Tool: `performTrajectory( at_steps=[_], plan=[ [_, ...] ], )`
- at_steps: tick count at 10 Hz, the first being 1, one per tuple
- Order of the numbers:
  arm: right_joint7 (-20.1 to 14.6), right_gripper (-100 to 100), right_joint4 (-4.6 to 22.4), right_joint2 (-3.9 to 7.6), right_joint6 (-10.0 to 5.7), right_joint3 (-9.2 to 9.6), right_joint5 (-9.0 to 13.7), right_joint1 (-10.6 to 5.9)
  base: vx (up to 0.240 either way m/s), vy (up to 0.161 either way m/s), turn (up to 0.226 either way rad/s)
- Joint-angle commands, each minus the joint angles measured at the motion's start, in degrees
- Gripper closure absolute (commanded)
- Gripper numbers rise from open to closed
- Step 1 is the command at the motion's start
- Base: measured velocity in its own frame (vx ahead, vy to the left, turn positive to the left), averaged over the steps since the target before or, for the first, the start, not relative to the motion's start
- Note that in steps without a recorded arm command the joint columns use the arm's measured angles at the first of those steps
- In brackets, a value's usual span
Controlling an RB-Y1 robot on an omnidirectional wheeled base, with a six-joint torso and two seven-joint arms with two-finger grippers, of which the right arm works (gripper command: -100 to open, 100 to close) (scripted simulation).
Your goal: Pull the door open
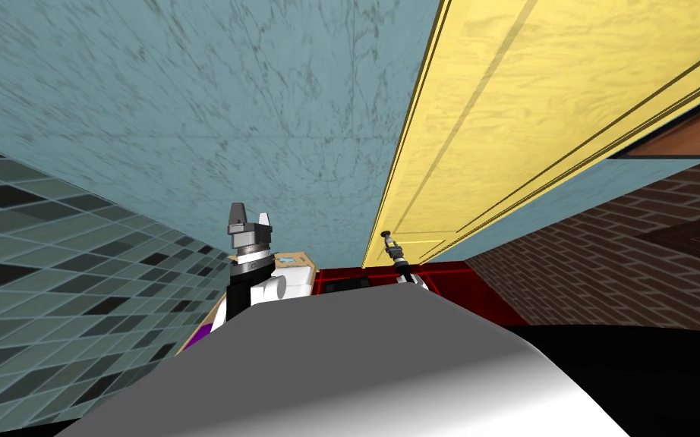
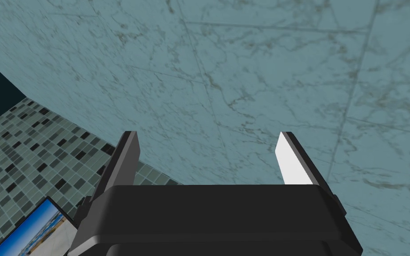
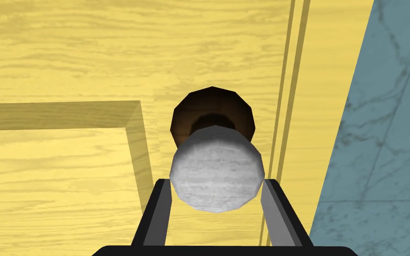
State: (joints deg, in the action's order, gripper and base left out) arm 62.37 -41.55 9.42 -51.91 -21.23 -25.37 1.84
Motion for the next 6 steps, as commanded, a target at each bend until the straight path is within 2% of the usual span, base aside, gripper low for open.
performTrajectory(
  at_steps=[1, 3, 4, 6],
  plan=[
    [-2.0, 100, -0.1, 0.17, 0.16, 0.33, 1.0, -0.05, -0.065, -0.040, 0.117],
    [-3.8, 100, -0.1, 0.30, 0.19, 0.67, 2.0, -0.04, -0.061, -0.052, 0.075],
    [-1.6, -100, -1.0, -0.80, 0.95, 0.49, 1.2, -0.11, -0.150, -0.035, -0.026],
    [-0.2, -100, -1.9, -1.82, 1.72, 0.41, 0.8, -0.29, -0.171, -0.019, -0.048]
  ],
)
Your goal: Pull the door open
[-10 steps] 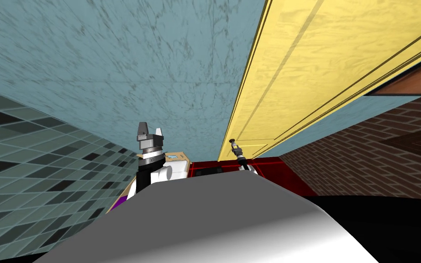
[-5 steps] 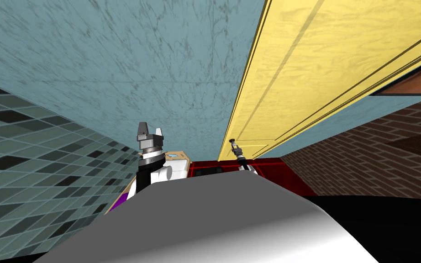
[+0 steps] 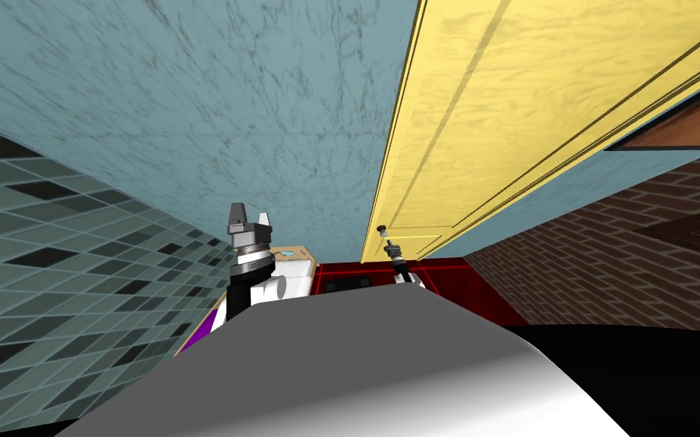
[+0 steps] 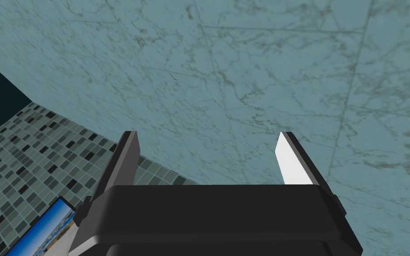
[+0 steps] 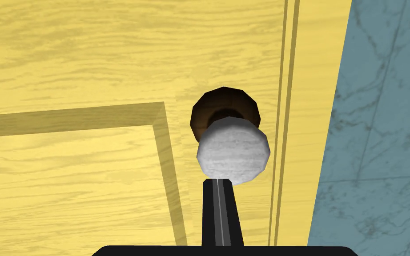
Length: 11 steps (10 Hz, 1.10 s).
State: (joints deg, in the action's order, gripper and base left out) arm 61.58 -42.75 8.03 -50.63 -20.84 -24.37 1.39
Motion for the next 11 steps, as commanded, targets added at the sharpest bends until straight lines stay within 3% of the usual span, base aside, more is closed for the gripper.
performTrajectory(
  at_steps=[1, 5, 7, 11],
  plan=[
    [1.7, -100, -1.3, -1.21, 1.01, -0.04, -0.5, 0.03, -0.202, -0.024, -0.035],
    [6.0, -100, -3.7, -4.33, 3.24, -0.26, -1.8, -0.48, -0.176, 0.001, -0.047],
    [5.5, -100, -3.3, -3.42, 2.69, -0.78, -1.3, -0.21, 0.006, -0.002, 0.037],
    [5.5, -100, -2.5, -2.70, 1.64, -1.85, -0.6, -0.03, 0.192, -0.008, 0.070]
  ],
)
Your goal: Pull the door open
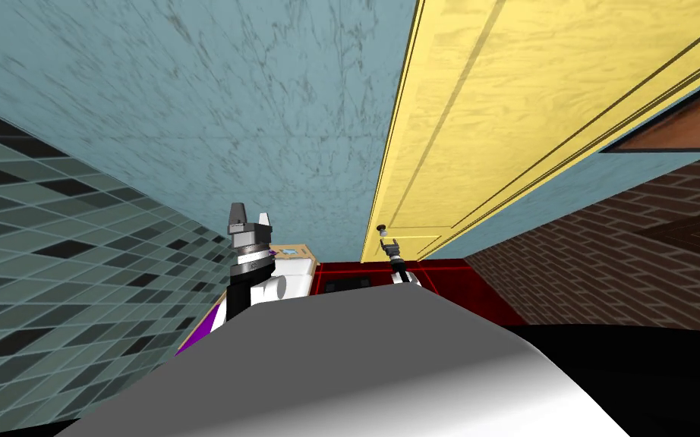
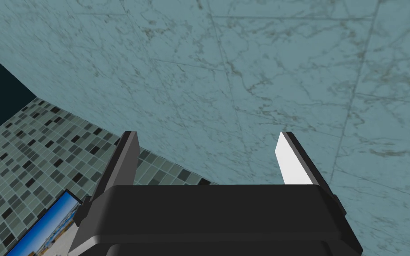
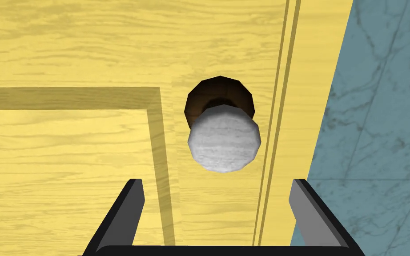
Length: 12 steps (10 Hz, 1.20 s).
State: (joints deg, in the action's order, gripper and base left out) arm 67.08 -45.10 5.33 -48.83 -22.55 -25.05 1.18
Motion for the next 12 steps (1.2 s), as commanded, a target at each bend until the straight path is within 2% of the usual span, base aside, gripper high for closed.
performTrajectory(
  at_steps=[1, 5, 6, 11, 12],
  plan=[
    [0.0, -100, 0.1, 0.13, -0.40, -0.39, 0.3, 0.22, 0.198, -0.006, 0.046],
    [0.0, -100, 0.4, 0.27, -0.81, -0.85, 0.6, 0.38, 0.166, 0.008, 0.033],
    [0.0, 100, 0.4, 0.27, -0.81, -0.85, 0.6, 0.38, -0.011, 0.001, -0.004],
    [0.0, 100, 0.4, 0.27, -0.81, -0.85, 0.6, 0.38, -0.015, -0.001, 0.002],
    [-0.4, 100, 0.5, 0.28, 1.23, -1.19, 2.5, 0.51, -0.015, -0.003, 0.028]
  ],
)
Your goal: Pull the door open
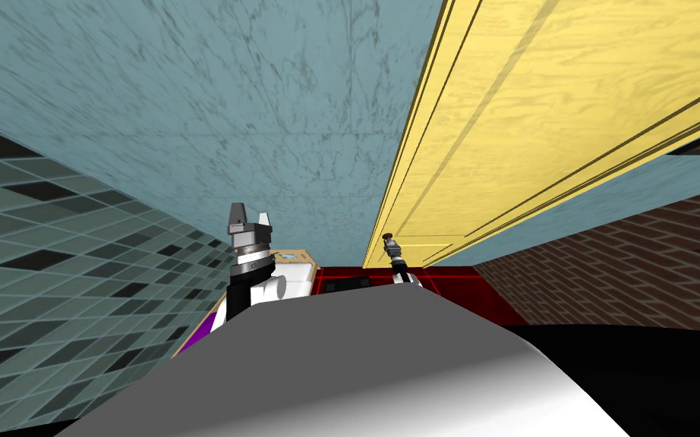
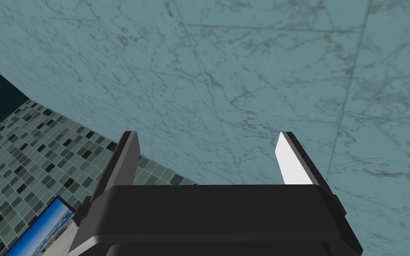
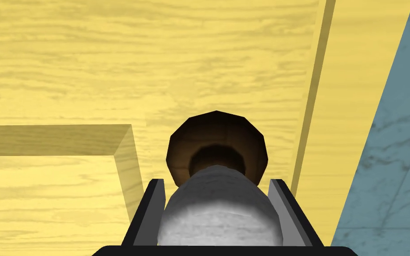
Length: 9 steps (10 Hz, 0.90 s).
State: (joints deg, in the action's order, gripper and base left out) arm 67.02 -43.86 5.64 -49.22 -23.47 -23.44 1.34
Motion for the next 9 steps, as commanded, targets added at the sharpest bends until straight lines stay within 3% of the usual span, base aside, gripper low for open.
performTrajectory(
  at_steps=[1, 2, 3, 5, 6, 7, 9],
  plan=[
    [-0.3, 100, -0.7, -0.02, 1.62, -0.27, 0.9, 0.34, -0.019, -0.002, 0.010],
    [-0.6, 100, -0.7, 0.01, 3.16, -0.61, 2.5, 0.41, -0.023, 0.005, 0.009],
    [-0.6, 100, -0.7, 0.01, 3.16, -0.61, 2.5, 0.41, -0.021, 0.006, 0.001],
    [-1.4, 100, -0.7, 0.09, 6.29, -1.37, 6.0, 0.55, -0.029, 0.001, 0.009],
    [-1.4, 100, -0.7, 0.09, 6.70, -1.37, 6.3, 0.55, -0.030, 0.002, 0.009],
    [-1.8, 100, -0.7, 0.13, 8.23, -1.85, 8.6, 0.64, -0.027, 0.003, 0.012],
    [-1.8, 100, -0.7, 0.13, 9.03, -1.85, 8.7, 0.64, -0.010, 0.005, -0.007]
  ],
)
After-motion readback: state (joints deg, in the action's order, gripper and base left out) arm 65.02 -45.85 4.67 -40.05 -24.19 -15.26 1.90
